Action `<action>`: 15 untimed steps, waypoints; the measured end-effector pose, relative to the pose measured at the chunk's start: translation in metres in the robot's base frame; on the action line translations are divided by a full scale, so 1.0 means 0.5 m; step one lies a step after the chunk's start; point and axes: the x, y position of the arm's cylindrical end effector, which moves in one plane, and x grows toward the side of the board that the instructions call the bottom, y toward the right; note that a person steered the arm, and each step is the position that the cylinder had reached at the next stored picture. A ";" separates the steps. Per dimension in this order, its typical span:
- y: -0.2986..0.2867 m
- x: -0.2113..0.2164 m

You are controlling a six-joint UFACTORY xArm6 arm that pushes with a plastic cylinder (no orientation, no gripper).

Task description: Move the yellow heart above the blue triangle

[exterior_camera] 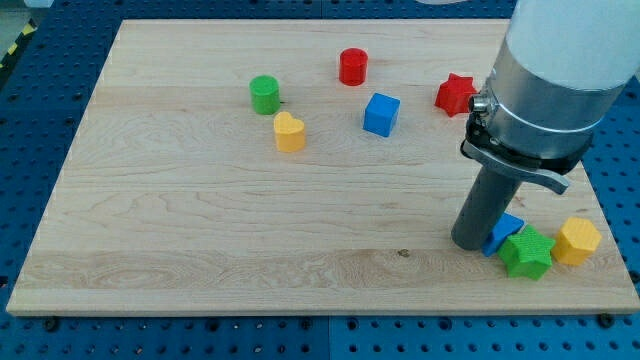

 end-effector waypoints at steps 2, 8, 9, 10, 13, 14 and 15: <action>-0.425 -0.083; -0.341 -0.256; -0.338 -0.218; -0.310 -0.197; -0.124 -0.159; -0.048 -0.154; 0.009 -0.153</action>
